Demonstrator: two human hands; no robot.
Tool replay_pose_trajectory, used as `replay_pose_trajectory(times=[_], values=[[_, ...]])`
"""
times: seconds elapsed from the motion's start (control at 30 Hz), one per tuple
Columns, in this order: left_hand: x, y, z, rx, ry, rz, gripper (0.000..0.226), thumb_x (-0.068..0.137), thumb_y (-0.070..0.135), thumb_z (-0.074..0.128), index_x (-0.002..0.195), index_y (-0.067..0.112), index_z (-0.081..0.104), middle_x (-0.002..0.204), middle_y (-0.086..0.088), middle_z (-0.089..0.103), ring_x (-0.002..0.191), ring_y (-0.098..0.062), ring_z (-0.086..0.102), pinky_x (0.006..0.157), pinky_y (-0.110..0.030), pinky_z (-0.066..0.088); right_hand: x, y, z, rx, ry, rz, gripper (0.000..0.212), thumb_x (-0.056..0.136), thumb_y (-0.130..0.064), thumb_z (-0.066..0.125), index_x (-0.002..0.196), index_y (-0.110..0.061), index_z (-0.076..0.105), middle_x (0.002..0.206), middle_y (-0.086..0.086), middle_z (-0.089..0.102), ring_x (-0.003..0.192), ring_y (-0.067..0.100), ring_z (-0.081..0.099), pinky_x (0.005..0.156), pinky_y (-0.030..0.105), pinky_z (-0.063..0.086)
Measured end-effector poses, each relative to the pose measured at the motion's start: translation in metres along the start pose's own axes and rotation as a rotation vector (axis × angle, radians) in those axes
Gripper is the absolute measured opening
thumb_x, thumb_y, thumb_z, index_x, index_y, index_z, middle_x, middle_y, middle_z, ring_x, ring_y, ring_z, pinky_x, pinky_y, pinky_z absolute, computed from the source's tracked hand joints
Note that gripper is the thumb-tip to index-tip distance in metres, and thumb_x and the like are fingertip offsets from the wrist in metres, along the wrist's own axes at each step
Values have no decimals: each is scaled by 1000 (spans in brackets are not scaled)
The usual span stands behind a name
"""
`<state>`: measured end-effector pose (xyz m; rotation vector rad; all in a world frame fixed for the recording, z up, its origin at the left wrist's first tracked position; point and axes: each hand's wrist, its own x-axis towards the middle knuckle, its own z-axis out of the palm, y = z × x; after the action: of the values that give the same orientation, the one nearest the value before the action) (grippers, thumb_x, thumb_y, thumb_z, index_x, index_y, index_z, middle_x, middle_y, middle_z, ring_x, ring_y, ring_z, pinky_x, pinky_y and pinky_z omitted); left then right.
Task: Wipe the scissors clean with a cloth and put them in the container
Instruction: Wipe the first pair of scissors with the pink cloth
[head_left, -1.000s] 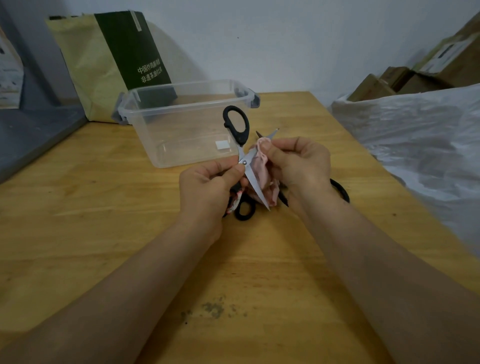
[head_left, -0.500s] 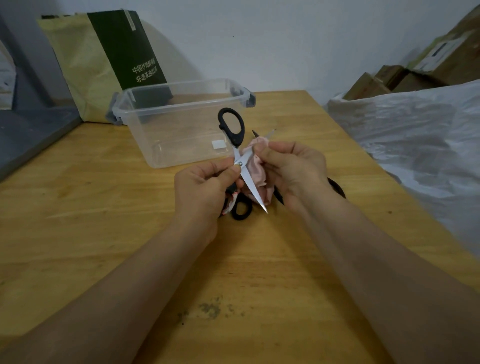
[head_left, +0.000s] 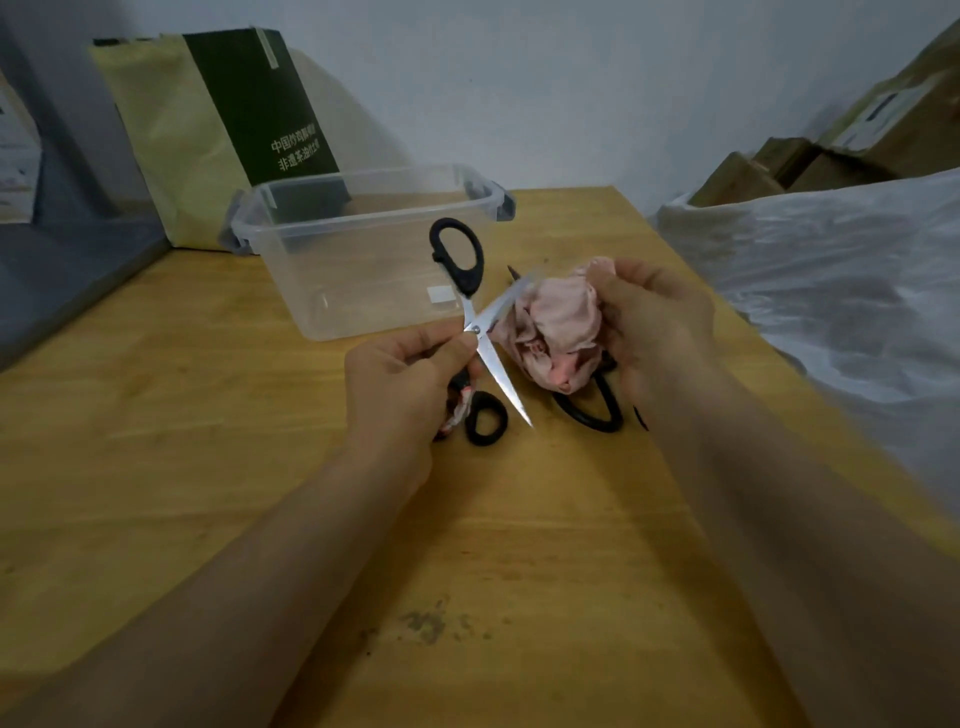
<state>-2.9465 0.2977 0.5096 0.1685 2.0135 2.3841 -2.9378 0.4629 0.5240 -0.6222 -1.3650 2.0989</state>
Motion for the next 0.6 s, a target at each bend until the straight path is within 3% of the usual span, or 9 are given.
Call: replay_pose_trajectory(times=[0.13,0.23,0.3,0.4,0.47,0.53,0.6], values=[[-1,3,1,-47,31,-30,16,85,2,64,74,11,73,57,-8,62,57,-23,50,42,-23,32,-16,1,4,-218,-119,-100,11,79,-5,71,82,-16,72,92,9,72,77,19,70,61,34,57],[-1,5,1,-71,50,-47,19,84,2,65,70,11,73,56,-6,64,54,-17,55,53,-27,41,-28,4,9,-323,-199,-167,14,77,-7,70,74,-20,75,86,3,73,87,21,69,68,34,56],[-2,5,1,-75,50,-54,18,83,1,65,70,11,73,58,-6,66,57,-18,57,58,-29,43,-36,5,12,-362,-249,-205,9,77,-13,73,71,-18,76,78,1,73,82,25,69,68,39,56],[-3,6,2,-98,30,-58,16,82,0,65,73,9,73,64,-7,70,59,-17,63,59,-26,49,-43,9,14,-404,-360,-274,9,77,-6,75,85,-10,76,73,9,71,50,10,62,49,22,50],[-5,8,3,-138,10,-65,14,82,-3,63,76,6,71,65,-7,71,57,-15,67,53,-22,52,-45,13,15,-420,-395,-306,20,76,-3,76,95,-9,73,77,6,70,52,3,61,44,10,43],[-6,9,3,-167,4,-80,15,83,-5,61,78,4,71,65,-8,71,56,-15,67,48,-20,50,-45,16,15,-381,-404,-278,20,77,-2,74,96,-7,72,80,7,71,59,12,67,43,11,44],[-6,10,2,-174,9,-84,18,84,-6,60,77,5,71,64,-7,70,55,-14,66,48,-19,49,-45,19,16,-350,-445,-254,15,80,0,71,94,-3,72,80,11,72,61,16,70,47,20,52]])
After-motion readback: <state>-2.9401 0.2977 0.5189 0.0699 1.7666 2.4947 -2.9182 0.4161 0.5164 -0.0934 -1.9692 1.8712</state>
